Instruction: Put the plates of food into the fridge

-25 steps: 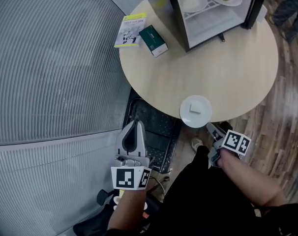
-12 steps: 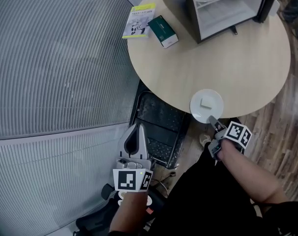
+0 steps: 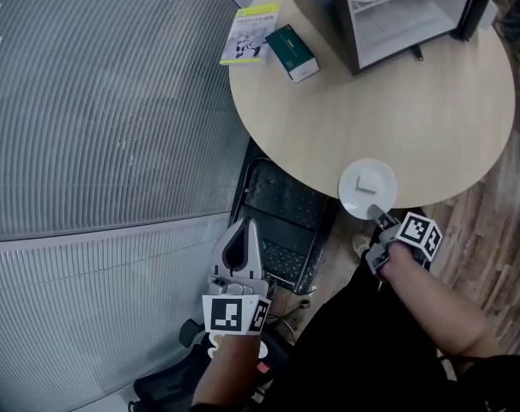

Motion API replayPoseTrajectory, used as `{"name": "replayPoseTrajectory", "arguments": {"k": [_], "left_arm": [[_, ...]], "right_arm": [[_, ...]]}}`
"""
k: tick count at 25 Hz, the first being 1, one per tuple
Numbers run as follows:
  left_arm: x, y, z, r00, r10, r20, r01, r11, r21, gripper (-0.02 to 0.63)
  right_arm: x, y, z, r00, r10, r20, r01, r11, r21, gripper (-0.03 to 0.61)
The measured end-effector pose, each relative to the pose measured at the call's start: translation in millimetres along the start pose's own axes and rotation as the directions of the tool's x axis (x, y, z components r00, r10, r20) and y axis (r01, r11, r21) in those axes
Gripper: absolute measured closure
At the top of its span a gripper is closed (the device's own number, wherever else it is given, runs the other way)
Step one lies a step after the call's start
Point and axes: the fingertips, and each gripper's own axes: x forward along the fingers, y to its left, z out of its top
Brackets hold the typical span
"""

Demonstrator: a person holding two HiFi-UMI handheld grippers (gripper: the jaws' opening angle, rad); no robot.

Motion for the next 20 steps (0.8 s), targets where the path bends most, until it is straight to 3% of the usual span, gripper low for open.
{"name": "replayPoseTrajectory", "arguments": {"k": [6,20], "left_arm": [[18.3,-16.6,8.7,0.999,-0.047,0.015,0.047,0.999,0.003,0.611],[55.4,-44.6,46.6,0.991,-0.109,0.077,0.109,0.994,0.002,0.611]], "right_arm": [[-13.7,13.8,7.0,0.998,0.062,-0.011,-0.062,0.998,-0.009,0.555],[-44.3,70.1,59.7,0.976,0.216,0.02,-0.214,0.975,-0.063,0.561]]}}
